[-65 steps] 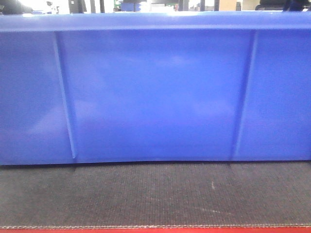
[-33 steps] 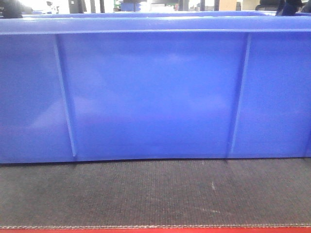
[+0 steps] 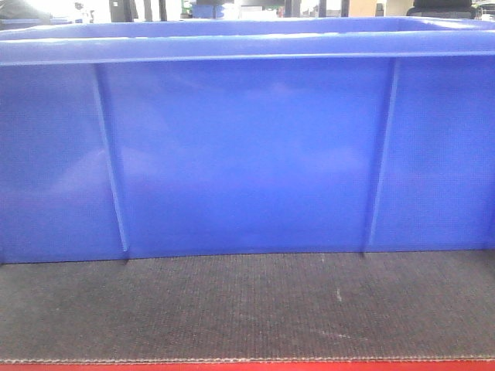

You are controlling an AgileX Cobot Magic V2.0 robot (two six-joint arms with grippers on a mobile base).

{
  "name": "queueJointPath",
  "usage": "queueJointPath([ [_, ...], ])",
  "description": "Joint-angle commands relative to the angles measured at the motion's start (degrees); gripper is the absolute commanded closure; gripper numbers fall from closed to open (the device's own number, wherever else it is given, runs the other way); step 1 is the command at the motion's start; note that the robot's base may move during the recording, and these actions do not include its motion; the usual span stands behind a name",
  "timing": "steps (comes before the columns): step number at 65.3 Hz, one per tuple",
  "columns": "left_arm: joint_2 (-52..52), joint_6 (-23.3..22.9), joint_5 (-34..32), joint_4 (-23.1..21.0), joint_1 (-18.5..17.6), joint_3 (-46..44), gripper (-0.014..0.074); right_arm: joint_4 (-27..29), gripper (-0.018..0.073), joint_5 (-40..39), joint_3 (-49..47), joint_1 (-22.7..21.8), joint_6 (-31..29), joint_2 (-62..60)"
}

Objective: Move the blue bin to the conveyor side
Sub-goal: 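Lower the blue bin onto the grey table surface with both grippers, then open both grippers and release the bin rim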

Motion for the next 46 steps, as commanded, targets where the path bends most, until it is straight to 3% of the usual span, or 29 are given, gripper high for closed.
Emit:
queueJointPath([
  [1,-2.89,-0.33,0.98,0.32,-0.2,-2.77,0.0322,-0.15,0.013,1.34,-3.39,0.0,-0.93,-2.64],
  [6,-5.35,-0.33,0.98,0.44,-0.2,-4.43,0.0468,-0.15,0.0274,3.43,-5.86,0.0,-0.94,-4.25],
  [11,-7.56,-0.33,0.44,1.5,-0.2,-5.65,0.0604,-0.15,0.0505,3.86,-7.33,0.0,-0.94,-5.91],
  [15,-9.45,-0.33,-0.14,1.87,-0.2,-6.11,0.0617,0.0,0.0664,3.86,-7.63,0.0,-0.94,-7.26],
  [20,-11.22,-0.33,-1.67,1.87,-0.2,-6.11,0.0608,0.28,0.0624,3.97,-7.73,0.0,-0.94,-8.69],
  [34,-15.8,-0.9,2.03,2.87,-0.08,-4.55,0.061,0.41,0.0648,6.17,-6.85,0.0,-1.61,-11.22],
  [46,-22.97,-3.28,-2.45,0.79,4.28,8.27,0.061,0.76,0.0647,2.42,2.44,-0.19,-4.06,-16.1],
])
